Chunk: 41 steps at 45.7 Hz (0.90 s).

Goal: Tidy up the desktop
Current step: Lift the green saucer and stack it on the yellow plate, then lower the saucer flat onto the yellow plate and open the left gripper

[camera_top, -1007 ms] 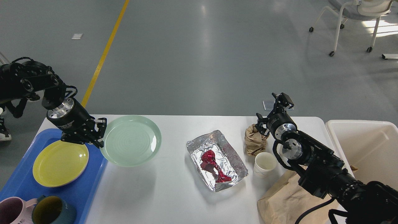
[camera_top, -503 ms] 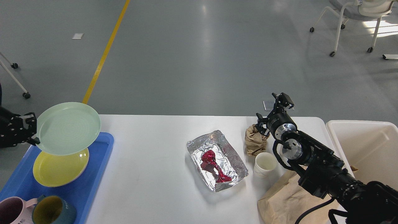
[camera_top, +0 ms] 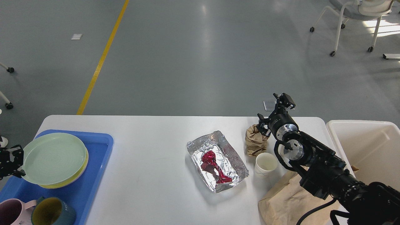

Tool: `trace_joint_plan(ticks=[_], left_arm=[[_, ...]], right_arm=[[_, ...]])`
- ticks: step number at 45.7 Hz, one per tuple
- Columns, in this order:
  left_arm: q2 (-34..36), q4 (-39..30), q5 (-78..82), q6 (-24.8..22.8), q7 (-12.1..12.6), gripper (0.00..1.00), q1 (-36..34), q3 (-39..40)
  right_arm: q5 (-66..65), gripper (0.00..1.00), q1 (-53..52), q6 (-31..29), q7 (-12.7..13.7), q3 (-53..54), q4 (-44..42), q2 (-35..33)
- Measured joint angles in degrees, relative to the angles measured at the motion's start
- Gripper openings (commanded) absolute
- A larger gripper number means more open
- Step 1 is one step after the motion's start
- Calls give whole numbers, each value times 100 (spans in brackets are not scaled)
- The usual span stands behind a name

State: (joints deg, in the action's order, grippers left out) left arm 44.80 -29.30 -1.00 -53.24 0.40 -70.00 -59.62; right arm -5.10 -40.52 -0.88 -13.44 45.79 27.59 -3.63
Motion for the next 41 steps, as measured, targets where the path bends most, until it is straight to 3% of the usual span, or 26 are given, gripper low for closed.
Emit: trace_joint_plan(ticks=[20,33,41], left_arm=[[-92,101,3,589,11,0,276,120],[-186,108,4,957,431,0,363,452],[-279,110,3,1096,517,5,364,503]], right_arm=[[0,100,0,0,0,0,0,-1],[1,100,0,0,0,0,0,-1],[0,100,0,0,0,0,0,-1]])
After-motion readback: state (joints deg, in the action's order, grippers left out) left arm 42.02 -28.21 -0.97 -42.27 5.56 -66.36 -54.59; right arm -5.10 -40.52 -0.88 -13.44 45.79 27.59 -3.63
